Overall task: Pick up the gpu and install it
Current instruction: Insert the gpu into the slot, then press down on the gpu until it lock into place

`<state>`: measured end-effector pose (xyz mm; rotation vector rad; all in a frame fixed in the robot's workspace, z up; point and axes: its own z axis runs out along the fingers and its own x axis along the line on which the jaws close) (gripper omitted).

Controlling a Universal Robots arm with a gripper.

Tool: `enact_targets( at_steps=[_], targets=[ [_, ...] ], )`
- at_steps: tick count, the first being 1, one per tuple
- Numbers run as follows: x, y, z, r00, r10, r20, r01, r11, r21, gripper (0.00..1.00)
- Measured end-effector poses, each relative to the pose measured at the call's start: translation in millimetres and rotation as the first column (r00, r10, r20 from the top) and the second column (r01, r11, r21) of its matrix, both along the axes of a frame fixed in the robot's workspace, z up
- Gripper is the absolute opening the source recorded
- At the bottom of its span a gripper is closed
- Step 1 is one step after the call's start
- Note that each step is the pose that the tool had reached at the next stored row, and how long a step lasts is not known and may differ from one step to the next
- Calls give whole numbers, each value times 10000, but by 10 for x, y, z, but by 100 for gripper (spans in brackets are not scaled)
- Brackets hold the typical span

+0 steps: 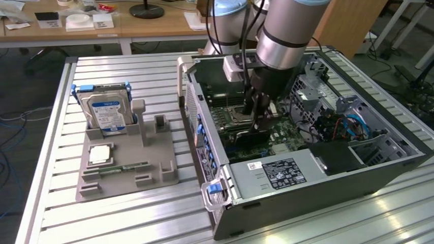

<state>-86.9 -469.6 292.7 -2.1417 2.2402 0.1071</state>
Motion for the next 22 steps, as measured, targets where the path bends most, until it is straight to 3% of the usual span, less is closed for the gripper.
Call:
enact_targets(
  at_steps=[7, 22],
  targets=[
    [0, 2, 171, 10000, 1, 0, -1, 10000, -34, 58],
    [0, 2, 174, 10000, 1, 0, -1, 10000, -36, 58]
  ],
)
